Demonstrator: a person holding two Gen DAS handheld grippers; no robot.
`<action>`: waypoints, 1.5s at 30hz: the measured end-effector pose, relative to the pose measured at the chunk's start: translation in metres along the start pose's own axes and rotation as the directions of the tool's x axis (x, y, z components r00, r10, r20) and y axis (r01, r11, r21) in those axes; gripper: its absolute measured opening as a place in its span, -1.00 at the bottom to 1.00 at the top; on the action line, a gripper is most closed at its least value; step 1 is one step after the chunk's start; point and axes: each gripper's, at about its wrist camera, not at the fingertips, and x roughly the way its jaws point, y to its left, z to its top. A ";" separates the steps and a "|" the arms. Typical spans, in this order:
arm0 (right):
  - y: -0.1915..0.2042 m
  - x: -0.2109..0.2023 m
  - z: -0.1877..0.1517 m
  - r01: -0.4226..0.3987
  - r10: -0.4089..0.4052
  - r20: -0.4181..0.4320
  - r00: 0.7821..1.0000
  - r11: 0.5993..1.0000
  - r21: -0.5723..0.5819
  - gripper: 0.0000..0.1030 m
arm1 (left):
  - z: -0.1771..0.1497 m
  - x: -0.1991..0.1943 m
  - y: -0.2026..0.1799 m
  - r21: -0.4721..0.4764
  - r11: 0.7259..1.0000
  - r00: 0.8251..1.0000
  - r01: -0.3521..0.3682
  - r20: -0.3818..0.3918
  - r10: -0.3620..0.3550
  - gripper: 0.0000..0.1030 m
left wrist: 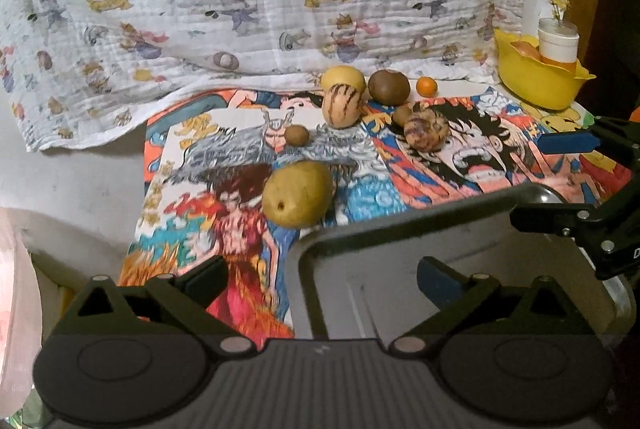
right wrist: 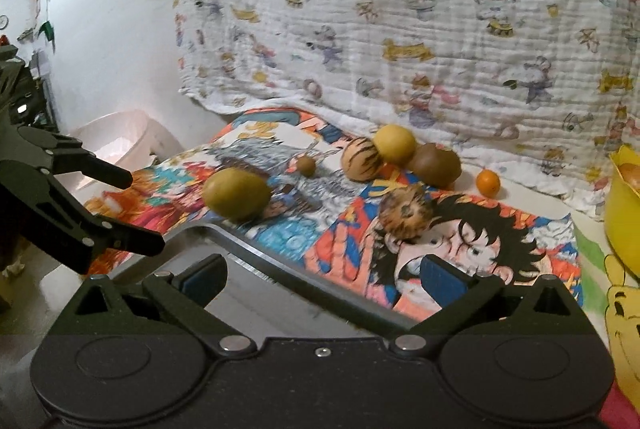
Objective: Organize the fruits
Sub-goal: 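Grasp a small brown fruit with the left tool while the right tool grasps a striped round fruit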
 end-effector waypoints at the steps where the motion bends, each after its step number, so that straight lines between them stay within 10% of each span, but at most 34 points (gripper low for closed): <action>1: -0.003 0.003 0.002 0.004 -0.004 0.000 1.000 1.000 -0.002 0.99 | 0.003 0.003 0.000 0.004 1.000 1.000 0.000 0.000 0.000 0.99; 18: -0.043 0.060 0.026 0.053 -0.056 -0.051 0.997 0.996 -0.073 0.99 | 0.060 0.058 0.008 0.062 0.998 1.000 0.005 -0.008 -0.004 0.99; 45: -0.075 0.136 0.031 0.061 -0.043 -0.134 0.990 0.989 0.132 0.99 | 0.104 0.143 0.026 0.126 0.991 0.999 0.036 -0.044 -0.030 0.99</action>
